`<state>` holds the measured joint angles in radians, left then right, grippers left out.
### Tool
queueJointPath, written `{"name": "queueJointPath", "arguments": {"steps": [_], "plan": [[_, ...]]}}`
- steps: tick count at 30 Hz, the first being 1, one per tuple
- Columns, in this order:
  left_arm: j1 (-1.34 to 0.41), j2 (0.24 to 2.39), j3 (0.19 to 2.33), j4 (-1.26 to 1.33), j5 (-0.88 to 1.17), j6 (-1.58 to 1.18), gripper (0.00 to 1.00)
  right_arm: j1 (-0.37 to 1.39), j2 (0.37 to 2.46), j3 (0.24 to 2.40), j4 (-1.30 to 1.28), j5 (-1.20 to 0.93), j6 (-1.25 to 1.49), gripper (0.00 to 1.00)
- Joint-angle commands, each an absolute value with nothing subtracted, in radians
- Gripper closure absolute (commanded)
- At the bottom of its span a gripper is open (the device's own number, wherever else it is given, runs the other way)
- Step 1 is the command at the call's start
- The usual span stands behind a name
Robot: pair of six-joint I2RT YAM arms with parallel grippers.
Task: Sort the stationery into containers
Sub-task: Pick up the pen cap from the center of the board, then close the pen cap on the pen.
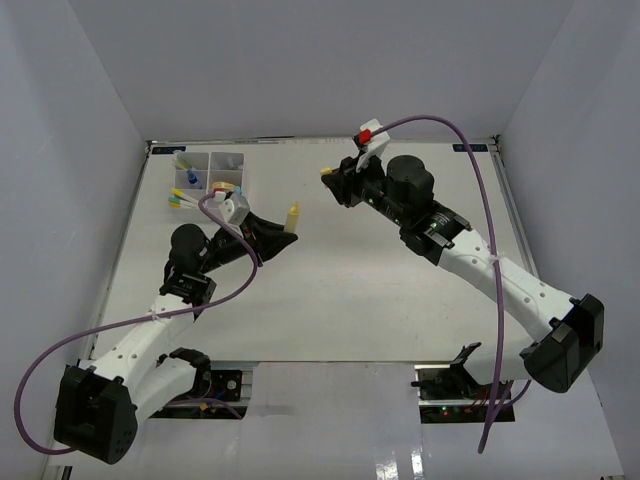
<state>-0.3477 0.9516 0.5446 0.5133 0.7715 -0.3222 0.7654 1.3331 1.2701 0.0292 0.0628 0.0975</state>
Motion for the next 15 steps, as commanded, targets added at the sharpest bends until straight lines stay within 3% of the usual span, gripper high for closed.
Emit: {"name": "queueJointPath", "arguments": {"steps": [1, 15], "plan": [[-0.345, 0.934, 0.525, 0.621, 0.879, -0.354, 1.00, 0.761, 1.305, 1.226, 0.234, -0.077, 0.185, 0.92], [-0.344, 0.962, 0.526, 0.620, 0.884, -0.367, 1.00, 0.762, 1.335, 1.192, 0.443, -0.225, 0.345, 0.92]]}}
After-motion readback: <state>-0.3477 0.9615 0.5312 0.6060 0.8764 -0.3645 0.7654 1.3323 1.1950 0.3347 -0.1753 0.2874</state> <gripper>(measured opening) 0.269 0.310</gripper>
